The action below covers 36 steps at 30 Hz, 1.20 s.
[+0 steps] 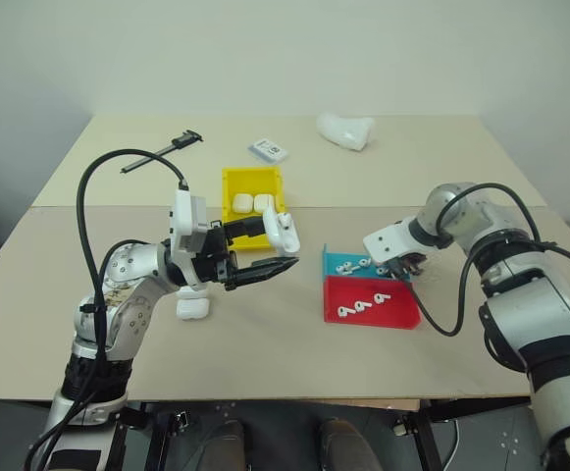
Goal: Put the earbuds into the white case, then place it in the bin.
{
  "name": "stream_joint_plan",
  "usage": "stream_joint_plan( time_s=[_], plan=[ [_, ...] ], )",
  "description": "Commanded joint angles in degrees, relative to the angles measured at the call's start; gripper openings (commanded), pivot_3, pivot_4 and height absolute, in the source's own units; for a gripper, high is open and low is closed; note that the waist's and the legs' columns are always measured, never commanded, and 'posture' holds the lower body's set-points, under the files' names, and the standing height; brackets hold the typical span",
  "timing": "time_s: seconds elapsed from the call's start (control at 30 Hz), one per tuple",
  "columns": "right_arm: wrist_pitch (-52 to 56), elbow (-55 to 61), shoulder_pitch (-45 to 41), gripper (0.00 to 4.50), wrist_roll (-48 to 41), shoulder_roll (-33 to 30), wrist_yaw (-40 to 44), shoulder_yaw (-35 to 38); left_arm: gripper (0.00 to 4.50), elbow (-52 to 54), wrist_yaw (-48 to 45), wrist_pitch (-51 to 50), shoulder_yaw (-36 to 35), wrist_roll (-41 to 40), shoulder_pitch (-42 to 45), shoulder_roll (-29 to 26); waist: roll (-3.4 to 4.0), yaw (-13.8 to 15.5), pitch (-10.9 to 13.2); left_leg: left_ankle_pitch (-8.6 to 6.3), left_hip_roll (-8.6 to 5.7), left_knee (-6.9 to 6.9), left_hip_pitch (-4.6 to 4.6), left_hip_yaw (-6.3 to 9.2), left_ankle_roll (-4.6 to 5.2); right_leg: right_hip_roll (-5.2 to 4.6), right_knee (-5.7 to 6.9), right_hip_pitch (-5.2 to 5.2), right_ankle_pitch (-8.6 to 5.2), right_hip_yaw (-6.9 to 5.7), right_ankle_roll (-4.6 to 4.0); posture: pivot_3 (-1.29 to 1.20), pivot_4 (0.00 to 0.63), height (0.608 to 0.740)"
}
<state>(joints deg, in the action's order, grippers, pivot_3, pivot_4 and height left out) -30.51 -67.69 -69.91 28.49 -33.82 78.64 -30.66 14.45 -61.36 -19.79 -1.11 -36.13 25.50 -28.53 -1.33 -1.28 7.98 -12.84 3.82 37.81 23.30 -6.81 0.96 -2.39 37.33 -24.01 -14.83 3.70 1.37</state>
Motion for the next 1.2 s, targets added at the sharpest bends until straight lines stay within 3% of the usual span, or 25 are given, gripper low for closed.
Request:
stream_joint_plan(
  time_s=[0.03, 0.13, 0.63, 0.87, 1.03, 1.2],
  plan=[
    [0.1, -0.1, 1.2, 1.60, -0.1, 0.2, 0.2, 0.3, 2.78, 2.4, 0.1, 0.5, -0.9, -1.1, 0.1, -0.3, 0.00, 0.0, 0.0, 0.00, 0.00, 0.00, -0.01, 0.00, 0.00, 0.00, 0.01, 0.00, 0.00, 0.00, 0.00, 0.00, 0.150, 0.740],
    [0.1, 0.0, 1.5, 1.07, -0.2, 0.0, -0.1, 0.5, 2.78, 1.8, -0.3, 0.6, -0.7, -1.1, 0.4, -0.2, 0.00, -0.1, 0.0, 0.00, 0.00, 0.00, -0.02, 0.00, 0.00, 0.00, 0.03, 0.01, 0.00, 0.00, 0.00, 0.00, 0.150, 0.740],
    [3.5, 2.4, 2.0, 1.07, -4.2, -2.0, 1.1, 4.7, 2.78, -0.6, -2.4, 0.9, 0.5, -0.8, 2.3, 1.1, 0.00, -0.2, 0.0, 0.00, -0.01, 0.00, -0.04, -0.01, 0.00, 0.00, 0.05, 0.02, 0.00, 0.01, 0.00, 0.00, 0.150, 0.740],
    [9.7, 7.2, 1.6, 1.07, -13.2, -3.8, 2.0, 13.4, 2.78, -2.5, -3.5, 1.0, 0.9, -0.7, 4.3, 1.8, 0.00, -0.2, 0.0, 0.00, -0.01, -0.02, 0.06, -0.01, 0.00, 0.00, 0.06, -0.11, -0.01, 0.04, 0.00, 0.00, 0.150, 0.740],
    [25.6, 22.5, 7.4, 1.07, -27.2, -5.0, 2.9, 25.2, 2.78, -3.5, -3.7, 1.2, 1.1, -0.5, 5.3, 2.7, 0.00, 0.1, 0.0, 0.00, 0.00, -0.04, 0.06, 0.02, 0.00, 0.00, 0.05, -0.10, -0.01, 0.06, 0.00, 0.00, 0.150, 0.740],
    [61.5, 52.8, 19.1, 1.07, -49.4, -4.7, -3.4, 39.7, 2.78, -4.9, -3.6, 1.4, 1.4, -0.4, 6.4, 4.1, 0.01, 0.7, 0.0, 0.00, 0.01, -0.03, 0.14, 0.18, 0.01, -0.03, 0.06, -0.13, 0.00, 0.05, 0.00, 0.00, 0.150, 0.740]
  ],
)
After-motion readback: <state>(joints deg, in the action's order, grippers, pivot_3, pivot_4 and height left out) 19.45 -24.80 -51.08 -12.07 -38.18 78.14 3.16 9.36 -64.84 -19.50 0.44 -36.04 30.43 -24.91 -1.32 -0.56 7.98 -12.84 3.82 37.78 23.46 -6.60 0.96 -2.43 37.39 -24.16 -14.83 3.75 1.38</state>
